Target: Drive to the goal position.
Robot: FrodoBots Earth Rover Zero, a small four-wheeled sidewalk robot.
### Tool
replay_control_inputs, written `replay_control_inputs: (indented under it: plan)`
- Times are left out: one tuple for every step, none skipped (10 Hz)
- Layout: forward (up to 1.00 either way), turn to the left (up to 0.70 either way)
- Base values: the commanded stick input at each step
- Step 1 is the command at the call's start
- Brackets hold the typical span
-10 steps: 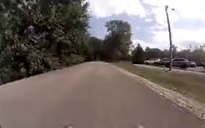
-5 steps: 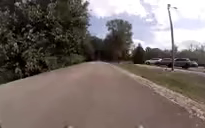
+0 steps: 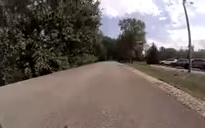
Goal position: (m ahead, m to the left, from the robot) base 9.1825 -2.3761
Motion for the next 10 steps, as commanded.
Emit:
replay_control_inputs:
  plan:
    - [0.7, 0.0]
    - [0.7, 0.0]
    - [0.7, 0.0]
    - [0.7, 0.0]
    - [0.7, 0.0]
    - [0.7, 0.0]
    - [0.7, 0.0]
    - [0.7, 0.0]
    - [0.7, -0.35]
    - [0.7, -0.28]
